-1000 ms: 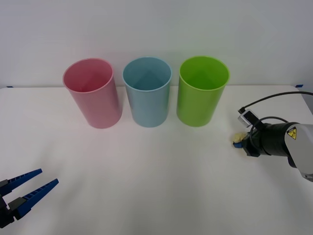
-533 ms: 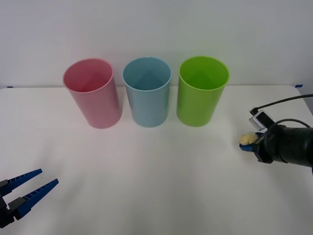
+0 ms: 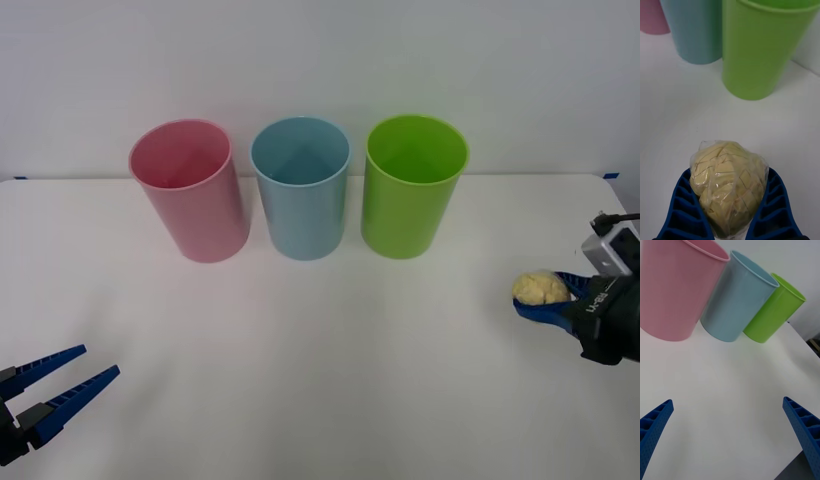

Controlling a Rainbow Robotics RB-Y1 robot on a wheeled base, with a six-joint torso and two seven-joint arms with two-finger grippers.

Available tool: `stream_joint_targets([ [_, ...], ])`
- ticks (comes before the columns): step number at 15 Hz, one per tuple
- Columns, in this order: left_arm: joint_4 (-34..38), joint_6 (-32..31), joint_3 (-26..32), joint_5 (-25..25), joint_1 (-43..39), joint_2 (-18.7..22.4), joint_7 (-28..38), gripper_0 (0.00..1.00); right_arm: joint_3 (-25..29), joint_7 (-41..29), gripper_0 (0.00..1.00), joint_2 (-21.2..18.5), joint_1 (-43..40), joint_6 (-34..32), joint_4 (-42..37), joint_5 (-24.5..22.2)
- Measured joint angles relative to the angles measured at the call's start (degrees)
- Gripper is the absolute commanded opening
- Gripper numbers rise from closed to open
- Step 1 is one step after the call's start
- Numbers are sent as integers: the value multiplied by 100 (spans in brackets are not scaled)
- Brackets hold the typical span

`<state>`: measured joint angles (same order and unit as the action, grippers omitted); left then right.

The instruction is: Put cans in the blue bin and PET bottles in the pink bin and trash in the green bin.

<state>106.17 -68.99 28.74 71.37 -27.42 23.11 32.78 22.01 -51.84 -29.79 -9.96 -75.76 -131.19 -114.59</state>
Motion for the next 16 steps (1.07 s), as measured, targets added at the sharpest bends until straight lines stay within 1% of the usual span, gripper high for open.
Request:
stream_joint_targets([
  [2,0,0,0,0,0,0,0,100,248,-55,0,-7,73,-3,-148,513],
  [3,0,0,0,0,0,0,0,100,341,-93,0,-32,140,-13,-203,683],
  [5,0,0,0,0,0,0,0,100,468,-451,0,-193,425,-107,-257,932],
  [7,0,0,0,0,0,0,0,100,570,-901,0,-329,831,-375,-276,946],
  [9,0,0,0,0,0,0,0,100,636,-1476,0,-453,1301,-722,-277,850],
  [11,0,0,0,0,0,0,0,100,560,-2025,0,-661,1676,-830,-189,744],
  [12,0,0,0,0,0,0,0,100,479,-2169,0,-778,1842,-835,-76,706],
  [14,0,0,0,0,0,0,0,100,253,-2223,0,-1007,2301,-836,376,671],
  [16,0,0,0,0,0,0,0,100,-37,-2222,0,-1090,2820,-837,876,623],
])
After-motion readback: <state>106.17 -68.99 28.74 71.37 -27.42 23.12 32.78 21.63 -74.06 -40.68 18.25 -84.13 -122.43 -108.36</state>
